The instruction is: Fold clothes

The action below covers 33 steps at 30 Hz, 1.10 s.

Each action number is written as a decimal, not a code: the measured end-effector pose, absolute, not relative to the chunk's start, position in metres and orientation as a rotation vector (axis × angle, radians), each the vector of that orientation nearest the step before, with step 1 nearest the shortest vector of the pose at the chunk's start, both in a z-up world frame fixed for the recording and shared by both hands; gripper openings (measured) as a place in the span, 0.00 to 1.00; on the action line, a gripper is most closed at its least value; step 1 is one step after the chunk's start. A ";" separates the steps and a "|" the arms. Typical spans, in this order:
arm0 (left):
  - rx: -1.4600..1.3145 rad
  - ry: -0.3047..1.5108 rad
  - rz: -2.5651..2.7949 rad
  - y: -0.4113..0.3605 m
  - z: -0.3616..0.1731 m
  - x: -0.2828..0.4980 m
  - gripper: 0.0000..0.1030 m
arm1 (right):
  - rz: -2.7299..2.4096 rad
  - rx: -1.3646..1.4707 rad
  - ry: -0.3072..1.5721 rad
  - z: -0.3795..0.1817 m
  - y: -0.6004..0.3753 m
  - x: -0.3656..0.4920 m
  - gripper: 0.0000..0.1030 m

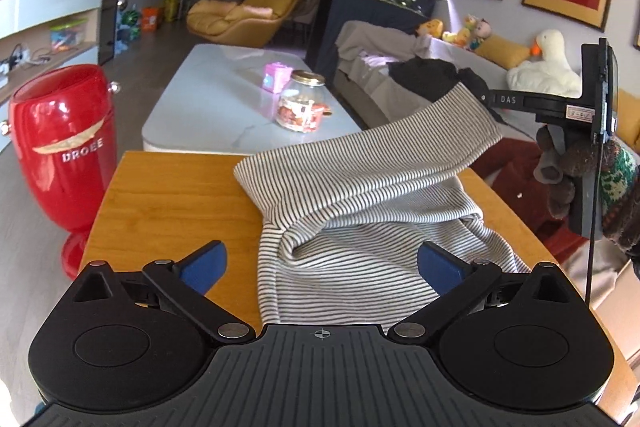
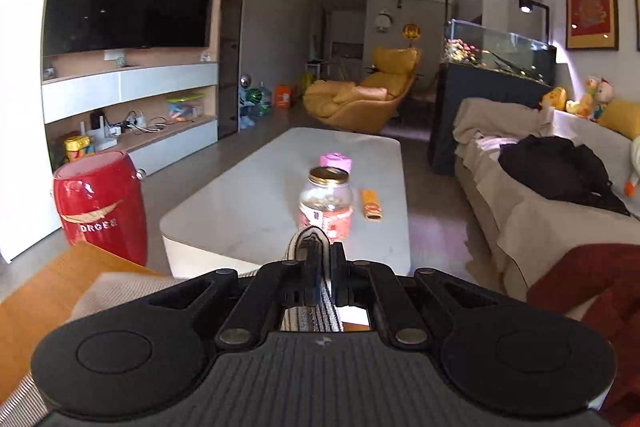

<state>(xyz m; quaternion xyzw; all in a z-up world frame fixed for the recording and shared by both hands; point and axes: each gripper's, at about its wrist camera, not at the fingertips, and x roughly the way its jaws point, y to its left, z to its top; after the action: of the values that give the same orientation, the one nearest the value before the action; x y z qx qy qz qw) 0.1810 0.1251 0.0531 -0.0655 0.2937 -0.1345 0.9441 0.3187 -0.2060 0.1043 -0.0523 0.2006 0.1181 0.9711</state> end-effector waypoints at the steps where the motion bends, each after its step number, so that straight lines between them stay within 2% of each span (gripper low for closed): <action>1: -0.118 0.597 -0.284 0.118 0.053 0.186 1.00 | 0.228 -0.103 0.420 0.094 -0.214 0.323 0.04; 6: -0.050 0.588 -0.352 0.084 0.051 0.214 1.00 | 0.159 -0.123 0.523 0.051 -0.239 0.334 0.04; 8: -0.030 0.583 -0.373 0.073 0.048 0.224 1.00 | 0.118 -0.090 0.548 0.045 -0.251 0.332 0.08; 9: -0.023 0.580 -0.376 0.069 0.046 0.228 1.00 | 0.110 -0.045 0.554 0.046 -0.258 0.328 0.17; 10: -0.018 0.576 -0.379 0.068 0.044 0.231 1.00 | 0.131 0.002 0.539 0.051 -0.263 0.321 0.35; 12: -0.007 0.566 -0.383 0.063 0.040 0.238 1.00 | 0.175 0.096 0.509 0.060 -0.271 0.306 0.58; 15: -0.009 0.554 -0.378 0.055 0.032 0.253 1.00 | 0.307 0.187 0.488 0.068 -0.262 0.294 0.66; 18: -0.022 0.562 -0.360 0.051 0.015 0.273 1.00 | 0.446 0.342 0.548 0.054 -0.247 0.300 0.81; 22: -0.004 0.620 -0.272 0.063 -0.016 0.291 1.00 | 0.457 0.371 0.585 0.035 -0.237 0.296 0.81; 26: -0.100 0.638 -0.238 0.084 -0.016 0.290 1.00 | 0.448 0.357 0.589 0.023 -0.234 0.286 0.83; 33: -0.080 0.636 -0.251 0.083 -0.014 0.262 1.00 | 0.434 0.334 0.595 0.002 -0.230 0.267 0.84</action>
<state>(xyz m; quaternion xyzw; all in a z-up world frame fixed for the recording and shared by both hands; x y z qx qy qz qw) 0.2621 0.0833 -0.0144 -0.0393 0.3118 -0.1228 0.9413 0.2672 -0.2296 0.0016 0.1624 0.2896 0.2112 0.9193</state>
